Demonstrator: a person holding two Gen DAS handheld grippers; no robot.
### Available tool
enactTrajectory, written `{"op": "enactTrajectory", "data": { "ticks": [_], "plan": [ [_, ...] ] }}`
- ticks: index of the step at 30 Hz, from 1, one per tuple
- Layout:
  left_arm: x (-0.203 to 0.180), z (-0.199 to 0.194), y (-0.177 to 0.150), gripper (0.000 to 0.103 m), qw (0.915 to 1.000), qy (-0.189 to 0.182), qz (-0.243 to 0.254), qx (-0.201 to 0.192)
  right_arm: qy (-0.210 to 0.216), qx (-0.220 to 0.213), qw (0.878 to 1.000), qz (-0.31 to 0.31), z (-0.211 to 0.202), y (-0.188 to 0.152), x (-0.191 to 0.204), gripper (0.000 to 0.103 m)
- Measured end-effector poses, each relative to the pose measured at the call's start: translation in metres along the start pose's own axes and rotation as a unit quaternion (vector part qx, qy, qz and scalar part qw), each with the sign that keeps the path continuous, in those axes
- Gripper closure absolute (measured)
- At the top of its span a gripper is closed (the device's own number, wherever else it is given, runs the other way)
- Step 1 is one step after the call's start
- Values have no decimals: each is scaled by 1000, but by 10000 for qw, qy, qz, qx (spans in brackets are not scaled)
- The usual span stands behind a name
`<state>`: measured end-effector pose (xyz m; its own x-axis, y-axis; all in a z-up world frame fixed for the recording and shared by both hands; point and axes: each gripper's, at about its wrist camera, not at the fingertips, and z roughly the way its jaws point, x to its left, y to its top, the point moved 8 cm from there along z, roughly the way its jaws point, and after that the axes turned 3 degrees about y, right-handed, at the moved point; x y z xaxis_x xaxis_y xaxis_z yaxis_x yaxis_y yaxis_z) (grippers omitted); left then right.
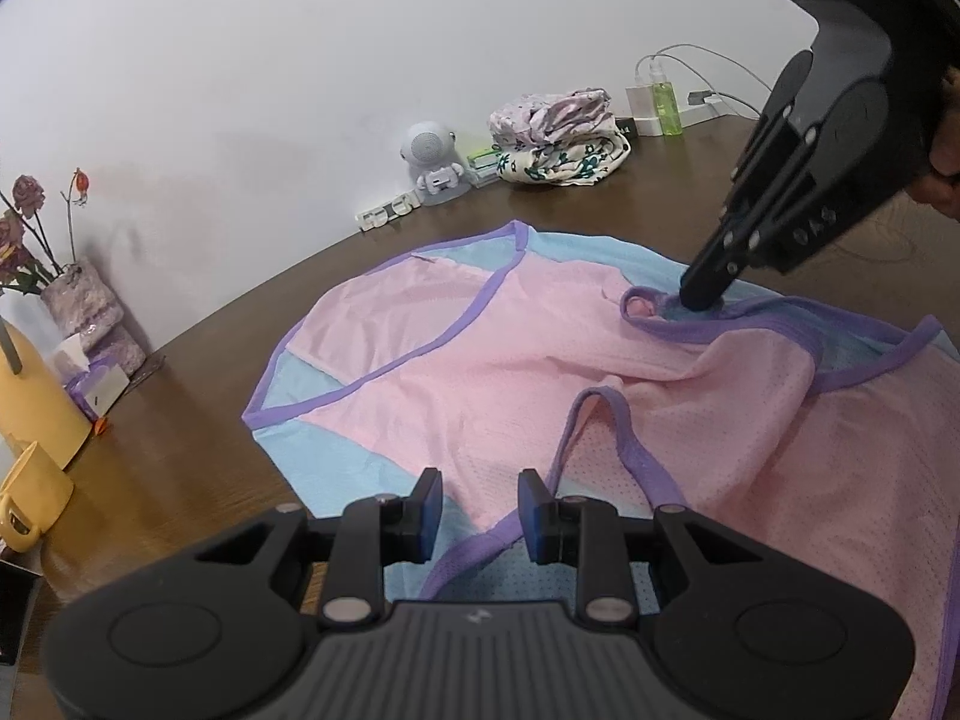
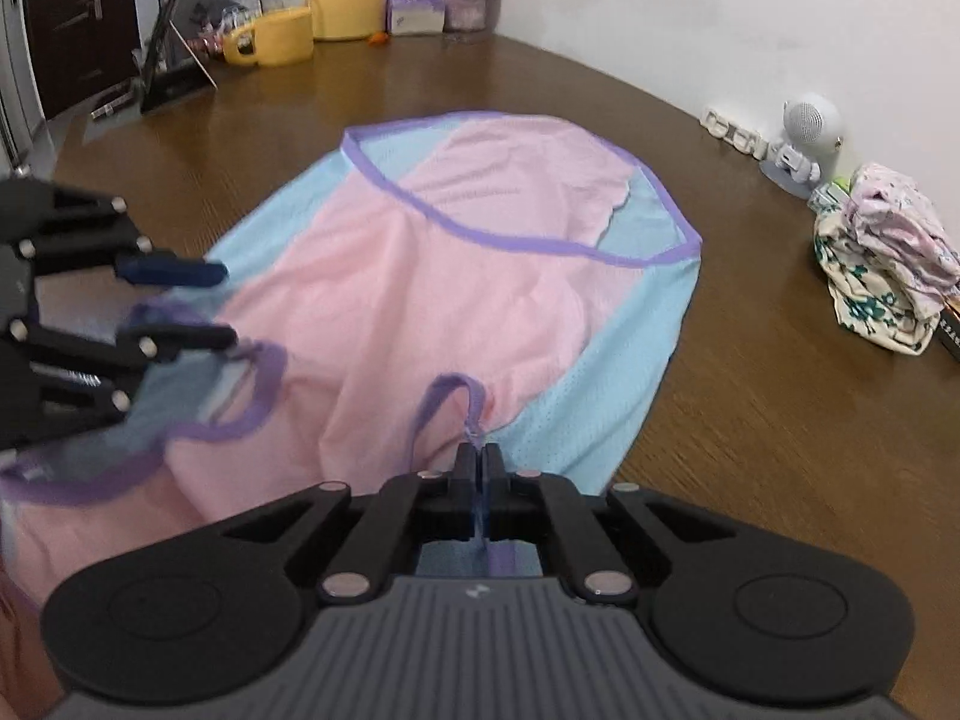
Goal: Fold clothes
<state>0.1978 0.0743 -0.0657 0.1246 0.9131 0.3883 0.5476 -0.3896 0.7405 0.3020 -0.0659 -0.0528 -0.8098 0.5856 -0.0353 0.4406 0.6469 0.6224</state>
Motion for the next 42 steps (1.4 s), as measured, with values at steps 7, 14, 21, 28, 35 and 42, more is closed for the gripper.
{"op": "enactTrajectory", "data": {
  "ticks": [7,14,21,28,35,42],
  "plan": [
    [0,-2,4,77,10000,-23,5,-97,-73,-306,9994,132,-18,3,-6,77],
    [-2,-2,15,77,9995,-90,-147,-257,316,-820,9950,484,-5,27,-4,77],
    [-9,9,26,83,9991,-248,-117,-332,556,-284,9959,648,24,19,-6,93],
    [-8,20,11,83,9998,-26,184,-22,624,125,9979,80,12,0,11,93],
    [-1,-5,15,82,9990,-260,135,-336,821,-297,9952,435,-13,5,11,88],
    [-26,-2,14,82,9937,-442,1003,-241,1402,-171,9865,834,-29,-11,29,83]
  ]
}}
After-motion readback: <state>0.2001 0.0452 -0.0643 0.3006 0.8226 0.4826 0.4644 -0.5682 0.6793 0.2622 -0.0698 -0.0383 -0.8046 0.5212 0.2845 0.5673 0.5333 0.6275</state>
